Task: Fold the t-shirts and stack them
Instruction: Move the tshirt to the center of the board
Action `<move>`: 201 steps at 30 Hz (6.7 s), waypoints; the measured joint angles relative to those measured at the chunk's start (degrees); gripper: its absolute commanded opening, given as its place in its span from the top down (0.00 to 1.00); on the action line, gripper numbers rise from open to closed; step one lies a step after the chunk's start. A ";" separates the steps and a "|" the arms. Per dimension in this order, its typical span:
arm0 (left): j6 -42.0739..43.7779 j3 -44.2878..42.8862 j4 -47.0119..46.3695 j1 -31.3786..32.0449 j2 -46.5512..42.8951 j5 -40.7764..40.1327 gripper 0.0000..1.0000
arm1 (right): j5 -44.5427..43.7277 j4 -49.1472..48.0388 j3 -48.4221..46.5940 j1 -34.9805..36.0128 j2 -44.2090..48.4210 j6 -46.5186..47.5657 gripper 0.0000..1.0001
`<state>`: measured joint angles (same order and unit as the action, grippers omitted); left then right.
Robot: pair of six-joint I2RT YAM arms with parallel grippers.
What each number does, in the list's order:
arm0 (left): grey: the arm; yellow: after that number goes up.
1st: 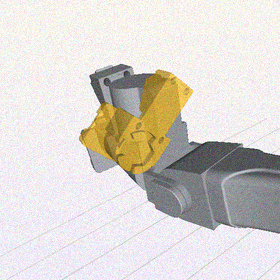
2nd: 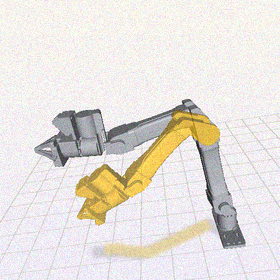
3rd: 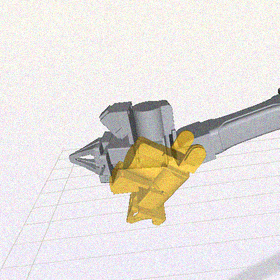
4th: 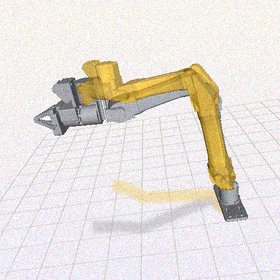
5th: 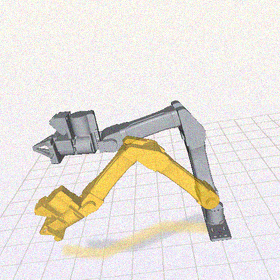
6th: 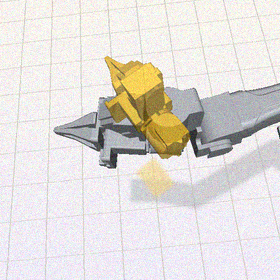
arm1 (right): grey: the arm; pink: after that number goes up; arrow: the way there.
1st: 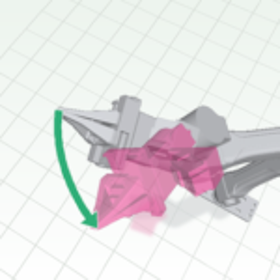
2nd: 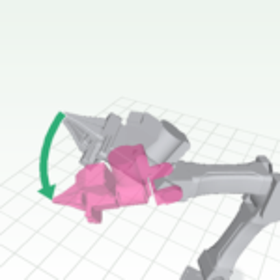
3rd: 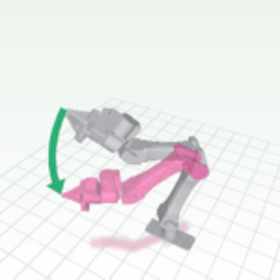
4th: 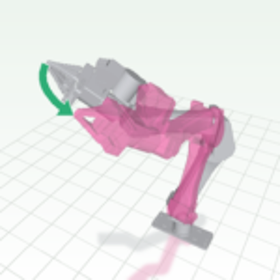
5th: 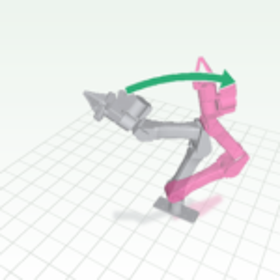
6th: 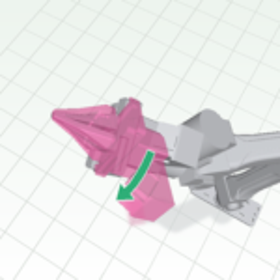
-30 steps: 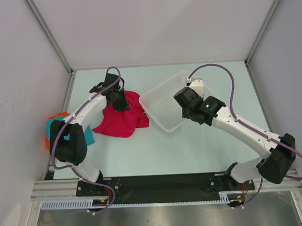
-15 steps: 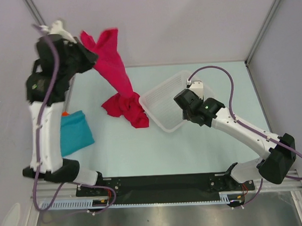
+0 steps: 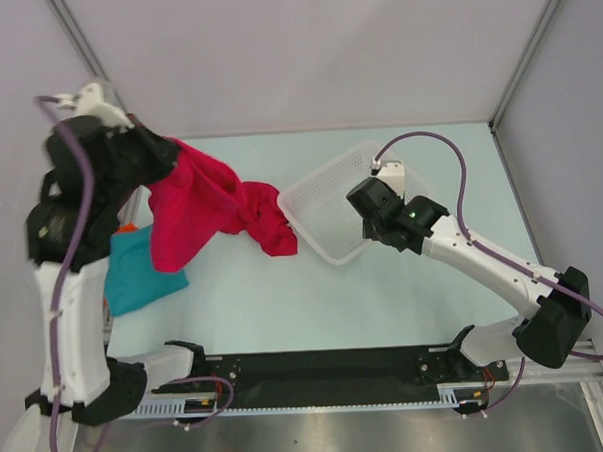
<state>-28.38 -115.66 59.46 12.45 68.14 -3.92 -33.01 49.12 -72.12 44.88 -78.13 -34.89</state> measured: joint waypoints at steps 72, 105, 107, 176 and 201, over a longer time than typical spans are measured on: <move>2.75 36.70 -38.01 7.96 35.08 8.11 0.00 | -0.81 2.54 -0.92 -1.40 -2.58 2.43 0.58; -7.45 44.06 -46.49 4.66 32.22 -2.93 0.00 | 0.20 2.29 -2.64 -2.36 -8.61 5.68 0.59; -7.63 44.13 -46.64 4.59 32.22 -3.41 0.00 | 0.39 2.29 -2.69 -2.36 -8.61 5.92 0.59; -12.61 24.59 -43.69 15.02 22.16 14.36 1.00 | -0.85 2.93 -4.09 -2.64 -2.40 5.35 0.65; -12.59 4.61 -52.35 24.26 43.58 25.09 0.99 | -5.05 4.42 0.07 -7.30 11.91 5.01 0.75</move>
<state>-40.97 -111.04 7.11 36.71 111.72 21.17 -38.06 53.54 -72.05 37.58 -66.22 -29.89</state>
